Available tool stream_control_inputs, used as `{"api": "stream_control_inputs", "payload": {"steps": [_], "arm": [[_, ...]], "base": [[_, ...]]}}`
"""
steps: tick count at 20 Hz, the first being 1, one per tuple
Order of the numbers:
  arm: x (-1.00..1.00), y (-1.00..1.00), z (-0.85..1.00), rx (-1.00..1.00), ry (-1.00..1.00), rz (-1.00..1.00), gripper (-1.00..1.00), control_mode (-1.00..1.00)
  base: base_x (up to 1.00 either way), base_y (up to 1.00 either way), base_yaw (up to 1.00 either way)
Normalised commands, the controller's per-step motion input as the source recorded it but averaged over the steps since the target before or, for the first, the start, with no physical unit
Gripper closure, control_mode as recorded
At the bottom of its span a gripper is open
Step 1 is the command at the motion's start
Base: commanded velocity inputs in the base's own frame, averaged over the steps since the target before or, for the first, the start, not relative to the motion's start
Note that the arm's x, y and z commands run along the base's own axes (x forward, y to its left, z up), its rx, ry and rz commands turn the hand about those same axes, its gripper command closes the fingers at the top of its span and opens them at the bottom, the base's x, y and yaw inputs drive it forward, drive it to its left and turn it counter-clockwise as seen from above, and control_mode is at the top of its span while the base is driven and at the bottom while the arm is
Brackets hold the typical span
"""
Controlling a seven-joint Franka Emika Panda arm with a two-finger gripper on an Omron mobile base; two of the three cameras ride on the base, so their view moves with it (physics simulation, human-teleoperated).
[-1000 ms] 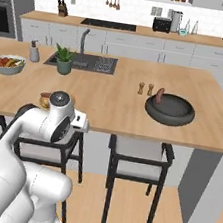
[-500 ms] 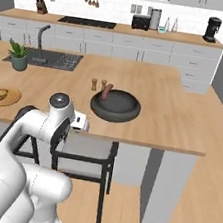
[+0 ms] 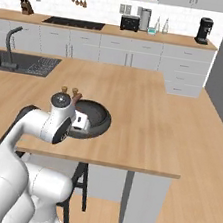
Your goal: Place one bun and one sausage from the bowl on each plate.
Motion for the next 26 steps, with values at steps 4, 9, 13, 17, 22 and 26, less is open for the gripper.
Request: {"api": "stream_control_inputs", "payload": {"steps": [4, 9, 13, 17, 22, 26], "arm": [[0.69, 0.11, 0.0, 0.0, 0.09, 0.0, -1.0, -1.0], [0.76, 0.18, 0.25, 0.0, 0.0, 0.0, -1.0, -1.0], [0.77, 0.23, 0.4, 0.05, 0.04, 0.0, -1.0, -1.0], [0.77, 0.35, 0.13, 0.09, 0.13, -0.01, -1.0, -1.0], [0.64, 0.5, 0.0, 0.02, 0.07, 0.0, -1.0, -1.0], [0.51, 0.32, -0.1, 0.01, 0.05, 0.0, -1.0, -1.0]], "base": [[0.25, 0.07, 0.0], [0.0, 0.0, 0.0], [0.0, 0.0, 0.0], [0.0, 0.0, 0.0], [0.0, 0.0, 0.0], [0.0, 0.0, 0.0]]}}
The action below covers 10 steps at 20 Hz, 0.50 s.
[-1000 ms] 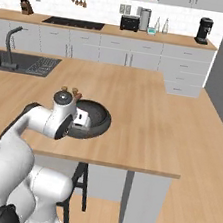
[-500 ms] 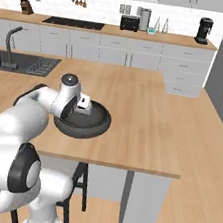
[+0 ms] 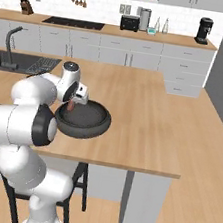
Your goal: Place one bun and one sausage from the bowl on each plate.
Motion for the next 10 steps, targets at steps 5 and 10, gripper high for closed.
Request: {"api": "stream_control_inputs", "payload": {"steps": [5, 10], "arm": [[0.58, 0.07, -0.29, 0.0, 0.01, 0.0, -1.0, -1.0], [0.54, 0.08, -0.32, 0.0, 0.02, 0.0, -1.0, -1.0]], "base": [[0.0, 0.0, 0.0], [0.0, 0.0, 0.0]]}}
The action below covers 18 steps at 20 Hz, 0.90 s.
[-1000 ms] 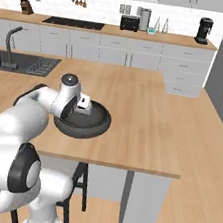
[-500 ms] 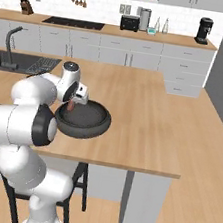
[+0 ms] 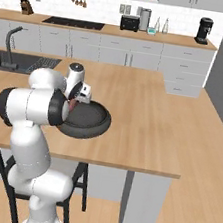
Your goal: Place one bun and one sausage from the bowl on each plate.
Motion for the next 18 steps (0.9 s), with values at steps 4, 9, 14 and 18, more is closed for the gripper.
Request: {"api": "stream_control_inputs", "payload": {"steps": [4, 9, 14, 18], "arm": [[0.37, 0.32, -0.24, 0.0, 0.05, 0.0, -1.0, -1.0], [0.32, 0.09, -0.3, 0.0, 0.01, 0.0, -1.0, -1.0], [0.15, 0.0, -0.33, 0.0, 0.0, -0.02, -1.0, -1.0], [-0.01, 0.0, -0.07, 0.0, -0.01, 0.0, 1.0, -1.0]], "base": [[0.0, 0.0, 0.0], [0.0, 0.0, 0.0], [0.0, 0.0, 0.0], [0.0, 0.0, 0.0]]}}
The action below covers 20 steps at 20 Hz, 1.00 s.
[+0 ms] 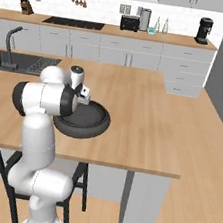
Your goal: Place one bun and one sausage from the bowl on each plate.
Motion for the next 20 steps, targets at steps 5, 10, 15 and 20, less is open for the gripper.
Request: {"api": "stream_control_inputs", "payload": {"steps": [5, 10, 15, 20], "arm": [[-0.23, 0.0, 0.1, 0.0, -0.08, 0.01, 1.0, -1.0], [-0.59, -0.2, 0.69, 0.0, -0.07, 0.0, 1.0, -1.0], [-1.0, -0.74, 0.5, 0.02, 0.0, -0.03, 1.0, -1.0], [-1.0, -0.39, 0.42, 0.0, 0.0, 0.0, 1.0, -1.0]], "base": [[0.0, 0.0, 0.0], [0.0, 0.0, 0.0], [0.0, 0.0, 0.0], [0.0, 0.0, 0.0]]}}
